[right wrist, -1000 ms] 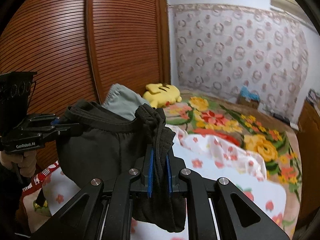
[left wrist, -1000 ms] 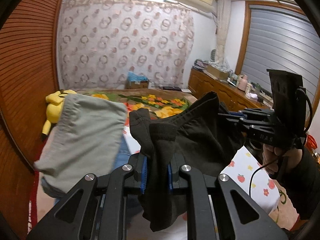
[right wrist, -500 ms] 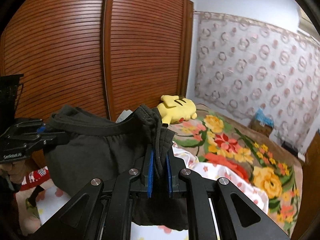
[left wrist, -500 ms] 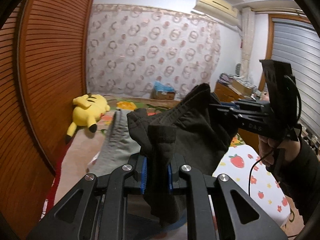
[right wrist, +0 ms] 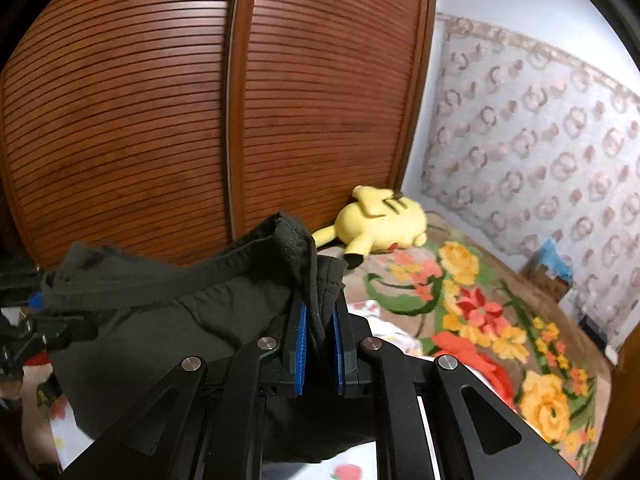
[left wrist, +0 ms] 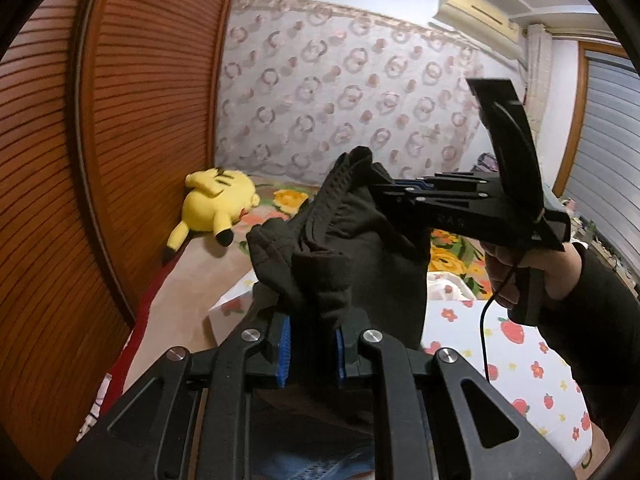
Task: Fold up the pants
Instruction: 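Carry the folded black pants with both grippers over the jeans pile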
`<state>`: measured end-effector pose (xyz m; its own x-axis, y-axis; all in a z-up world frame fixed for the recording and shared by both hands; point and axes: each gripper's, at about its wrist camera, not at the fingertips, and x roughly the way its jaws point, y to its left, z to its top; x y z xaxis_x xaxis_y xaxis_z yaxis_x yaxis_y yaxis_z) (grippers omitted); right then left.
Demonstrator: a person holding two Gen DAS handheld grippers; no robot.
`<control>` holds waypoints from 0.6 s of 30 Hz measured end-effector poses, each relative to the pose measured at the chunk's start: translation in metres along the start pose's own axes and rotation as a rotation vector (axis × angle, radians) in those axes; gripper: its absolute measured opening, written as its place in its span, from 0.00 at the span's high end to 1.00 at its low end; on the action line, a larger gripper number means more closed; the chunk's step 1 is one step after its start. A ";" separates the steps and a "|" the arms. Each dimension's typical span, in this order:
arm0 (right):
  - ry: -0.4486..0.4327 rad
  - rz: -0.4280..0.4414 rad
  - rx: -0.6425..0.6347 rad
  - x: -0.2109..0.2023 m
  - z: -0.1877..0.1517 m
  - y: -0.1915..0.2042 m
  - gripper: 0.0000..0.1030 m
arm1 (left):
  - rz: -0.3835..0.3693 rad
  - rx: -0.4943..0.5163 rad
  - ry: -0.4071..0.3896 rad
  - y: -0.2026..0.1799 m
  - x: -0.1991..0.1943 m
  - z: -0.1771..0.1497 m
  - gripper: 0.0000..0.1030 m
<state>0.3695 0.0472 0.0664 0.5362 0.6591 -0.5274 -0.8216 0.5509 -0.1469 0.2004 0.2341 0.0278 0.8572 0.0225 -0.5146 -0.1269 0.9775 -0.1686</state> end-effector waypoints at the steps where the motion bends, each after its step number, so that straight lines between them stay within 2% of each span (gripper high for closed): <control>1: 0.001 0.016 0.014 0.002 -0.002 -0.001 0.89 | 0.005 0.000 0.008 0.002 0.002 -0.002 0.84; 4: -0.005 0.017 0.035 0.012 -0.003 -0.005 0.89 | 0.010 -0.008 0.028 0.008 0.004 -0.005 0.82; 6: -0.012 0.010 0.046 0.012 -0.004 -0.008 0.85 | 0.014 -0.004 0.040 0.008 0.005 -0.004 0.79; 9: -0.041 -0.022 0.069 -0.001 -0.006 -0.015 0.78 | 0.015 -0.005 0.042 0.006 0.001 -0.001 0.65; 10: -0.050 -0.027 0.078 -0.006 -0.006 -0.016 0.76 | 0.014 -0.004 0.039 0.006 0.001 0.000 0.53; 11: -0.062 -0.029 0.085 -0.012 -0.006 -0.018 0.73 | 0.014 -0.002 0.031 0.005 -0.002 0.001 0.50; 16: -0.094 -0.017 0.092 -0.036 -0.017 -0.013 0.72 | 0.013 0.007 0.008 0.001 -0.004 0.007 0.48; 18: -0.056 -0.020 0.098 -0.040 -0.024 -0.008 0.72 | 0.011 0.015 0.003 -0.002 -0.003 0.008 0.48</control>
<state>0.3498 0.0040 0.0687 0.5645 0.6734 -0.4773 -0.7893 0.6096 -0.0733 0.2025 0.2336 0.0361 0.8542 0.0327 -0.5189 -0.1287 0.9803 -0.1501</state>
